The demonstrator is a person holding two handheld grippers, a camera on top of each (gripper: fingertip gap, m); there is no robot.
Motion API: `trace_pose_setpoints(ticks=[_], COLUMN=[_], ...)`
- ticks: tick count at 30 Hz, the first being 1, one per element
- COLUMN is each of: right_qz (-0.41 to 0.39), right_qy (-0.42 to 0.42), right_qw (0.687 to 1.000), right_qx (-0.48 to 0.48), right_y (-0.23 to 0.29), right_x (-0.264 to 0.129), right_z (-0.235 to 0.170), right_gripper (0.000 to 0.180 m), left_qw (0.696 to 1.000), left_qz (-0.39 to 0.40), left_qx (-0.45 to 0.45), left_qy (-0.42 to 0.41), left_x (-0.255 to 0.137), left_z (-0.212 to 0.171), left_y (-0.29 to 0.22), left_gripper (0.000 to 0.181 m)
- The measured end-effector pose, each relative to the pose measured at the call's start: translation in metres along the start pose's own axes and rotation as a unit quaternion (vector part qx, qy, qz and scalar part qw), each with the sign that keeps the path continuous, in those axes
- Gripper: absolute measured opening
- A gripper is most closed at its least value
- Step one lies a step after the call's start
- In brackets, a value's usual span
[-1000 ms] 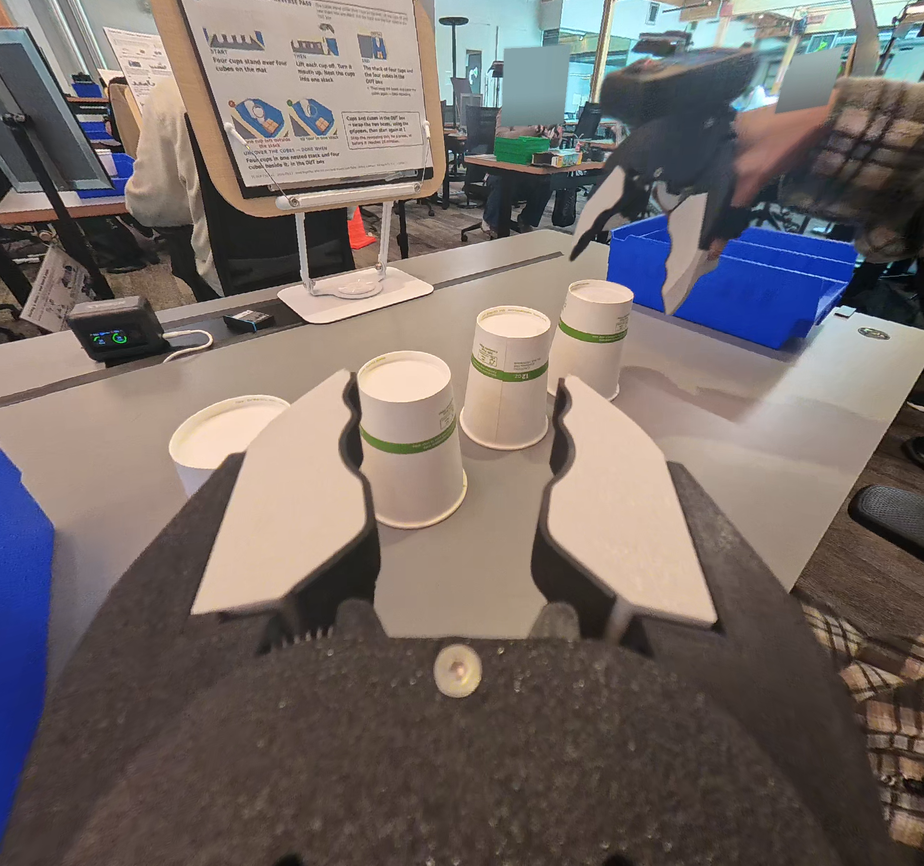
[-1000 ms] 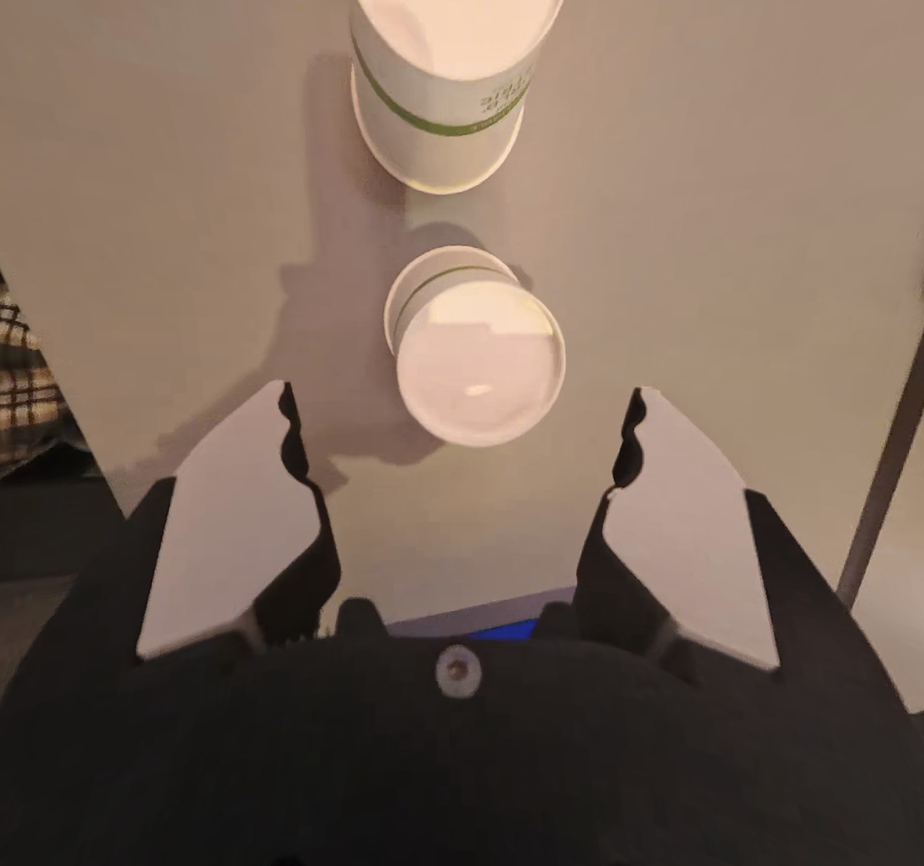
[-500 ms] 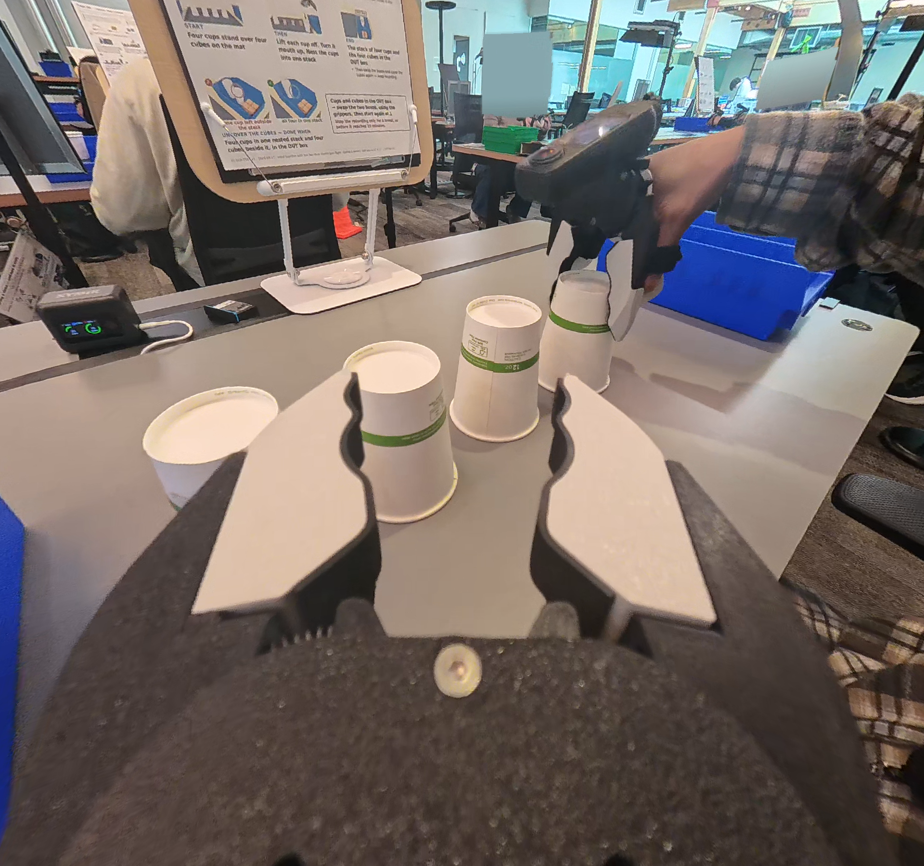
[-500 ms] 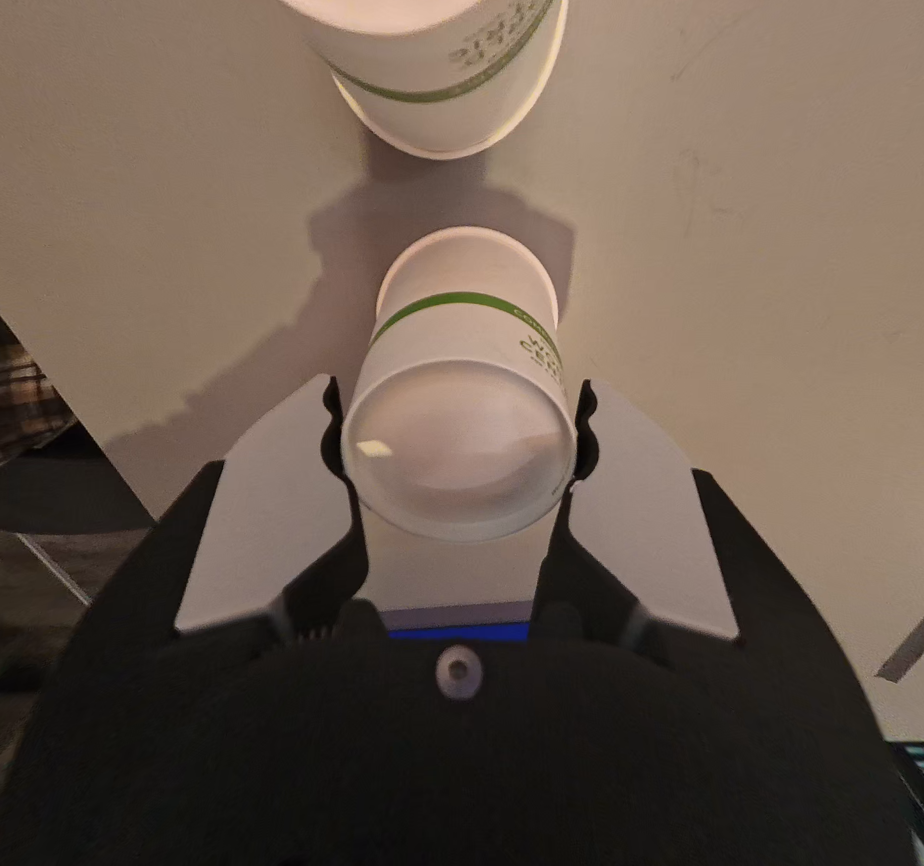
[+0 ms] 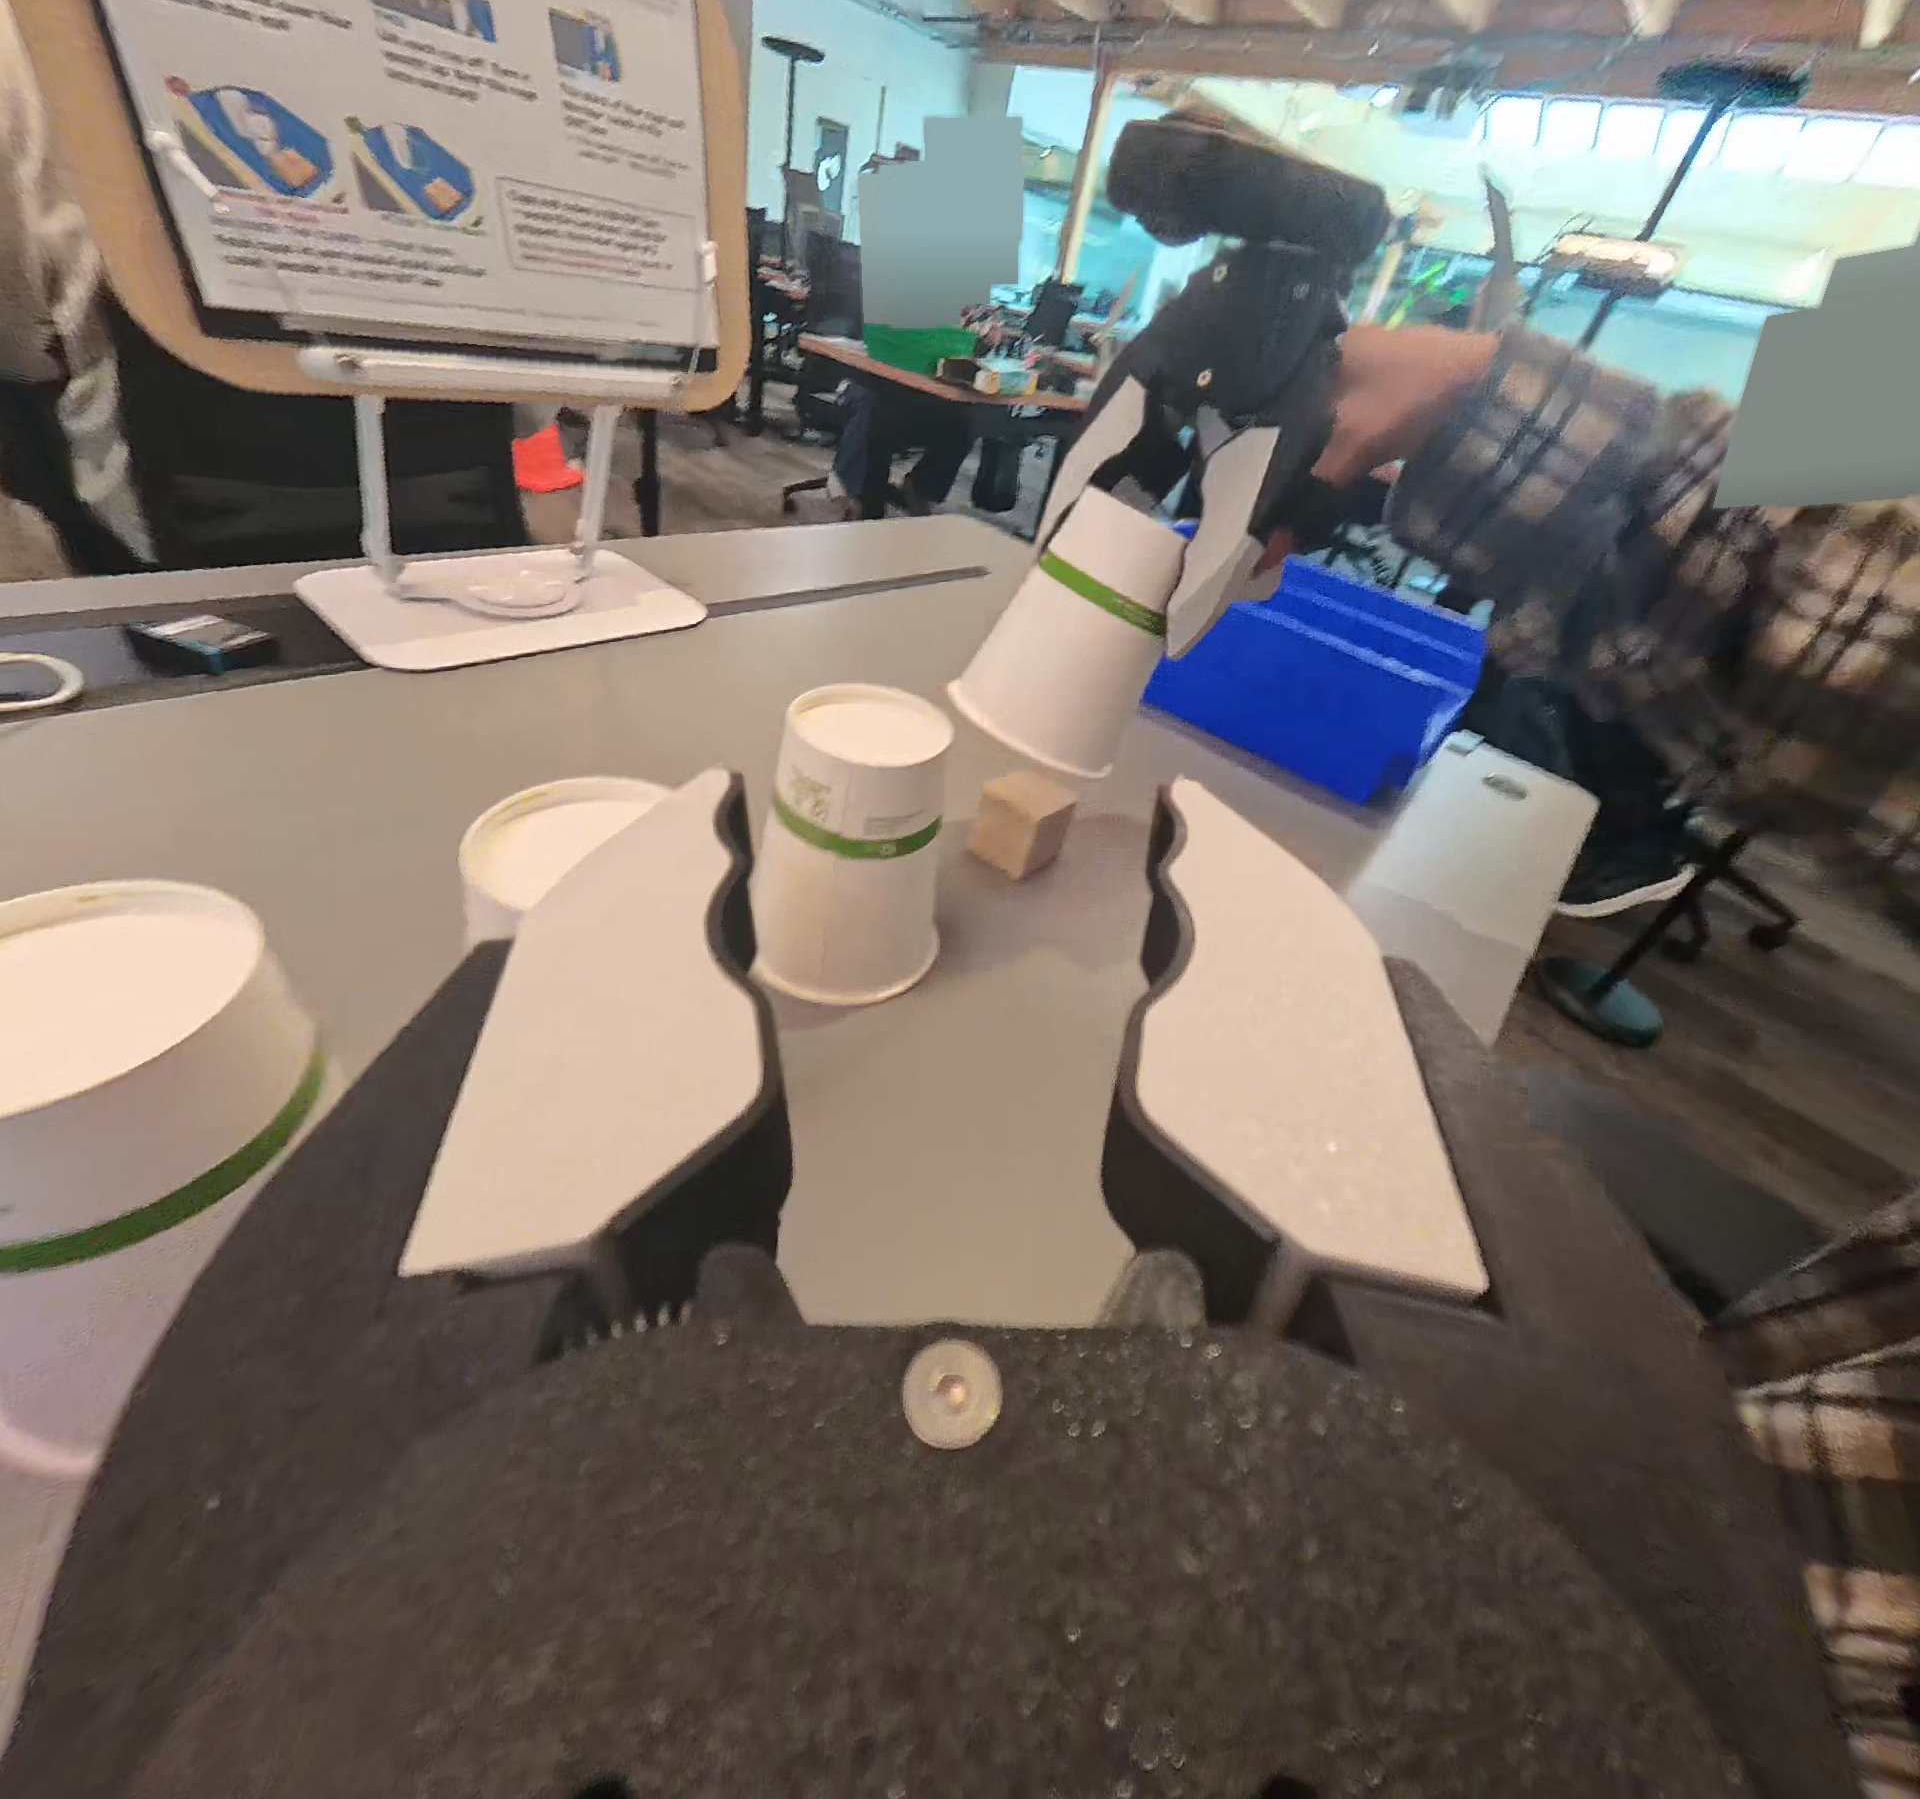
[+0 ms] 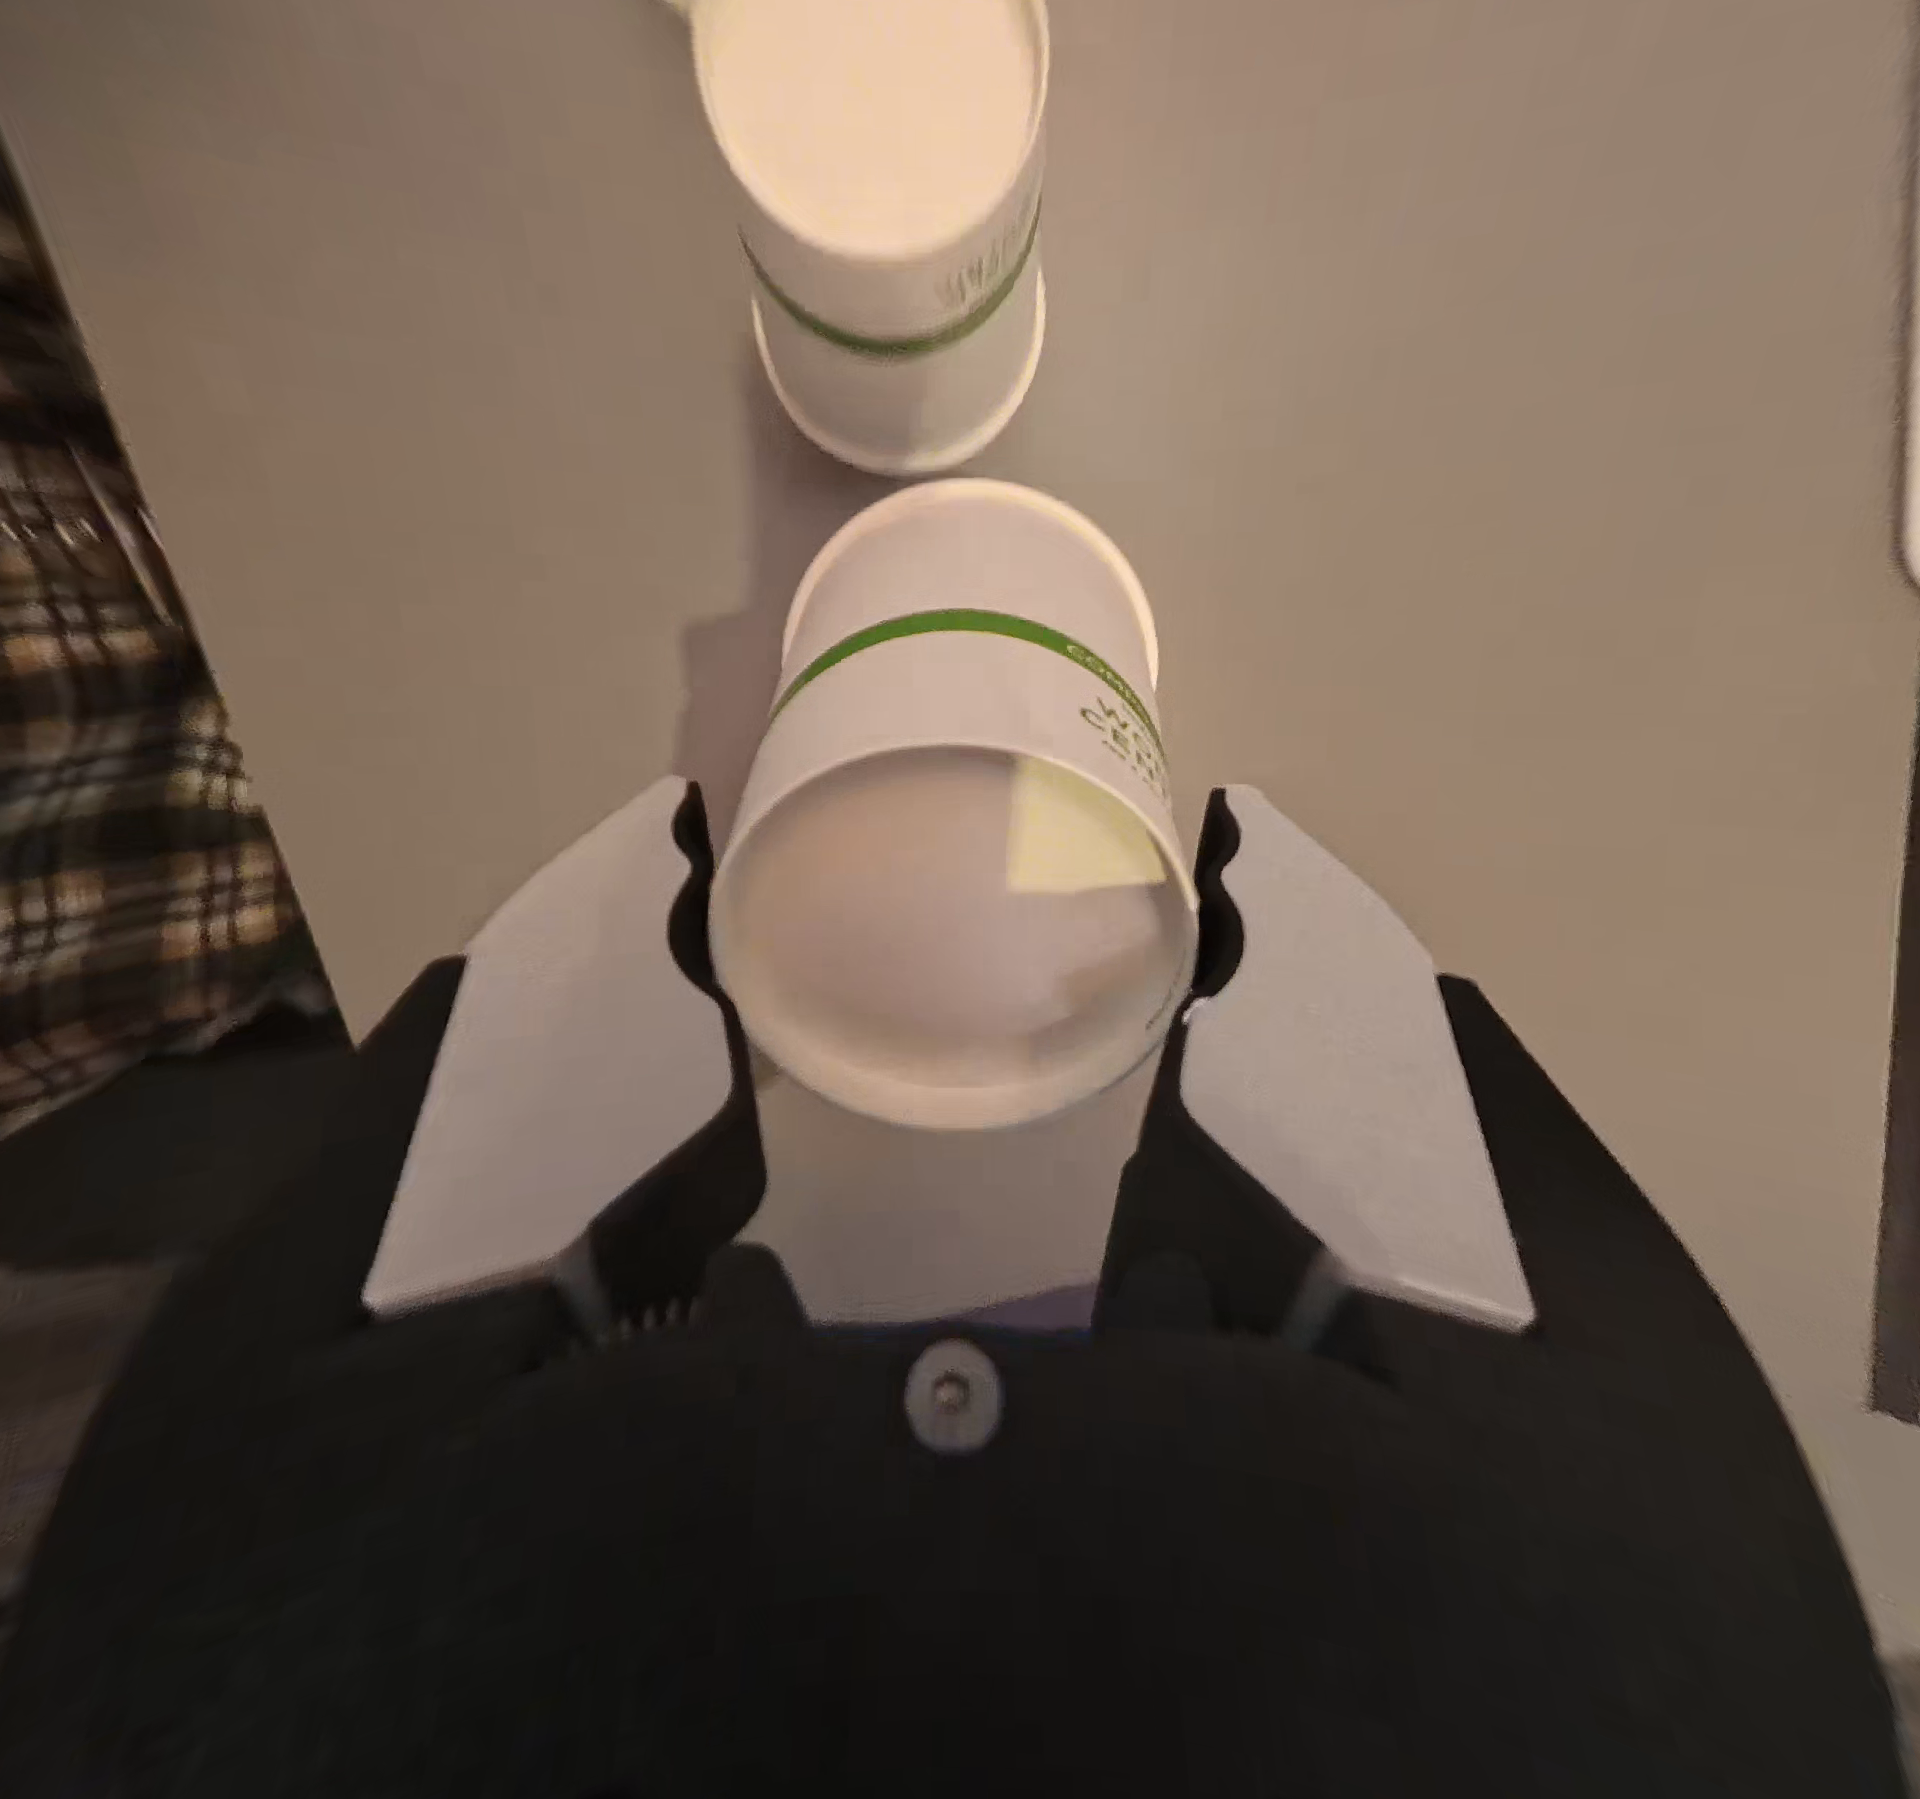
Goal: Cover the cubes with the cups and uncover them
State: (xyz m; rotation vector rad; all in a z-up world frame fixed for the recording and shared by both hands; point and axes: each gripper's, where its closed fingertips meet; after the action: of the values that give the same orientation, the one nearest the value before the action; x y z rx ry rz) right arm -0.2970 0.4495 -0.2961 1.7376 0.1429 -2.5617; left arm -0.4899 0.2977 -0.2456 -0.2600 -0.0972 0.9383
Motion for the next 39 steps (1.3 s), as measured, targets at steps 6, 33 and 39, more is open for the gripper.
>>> trace_pose_setpoints(ticks=[6, 33, 39], right_qz=[-0.049, -0.020, -0.016], right_qy=[-0.296, -0.554, -0.547], right_qw=[0.952, 0.830, 0.835], right_qx=[0.067, 0.066, 0.058], right_y=[0.021, 0.104, 0.107], right_x=[-0.053, -0.039, -0.035], right_z=[0.009, 0.016, 0.022], right_gripper=[0.089, 0.089, 0.089], left_qw=[0.994, 0.942, 0.941], left_qz=[-0.094, -0.282, -0.289], left_qx=[-0.059, -0.150, -0.147], left_qy=[-0.015, 0.101, 0.095], left_x=[0.040, 0.116, 0.110], left_z=[0.013, -0.031, -0.028], left_y=[-0.040, -0.132, -0.130], left_gripper=[0.070, 0.049, 0.035])
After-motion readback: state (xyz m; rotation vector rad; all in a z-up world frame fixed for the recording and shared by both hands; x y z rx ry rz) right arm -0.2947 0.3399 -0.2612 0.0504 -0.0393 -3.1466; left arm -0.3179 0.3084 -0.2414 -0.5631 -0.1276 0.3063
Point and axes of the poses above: each gripper's, where its closed fingertips meet, x out along the fingers, z out of its top, y = z × x across the jaws, and after that the axes turned 4 degrees about -x, right-handed
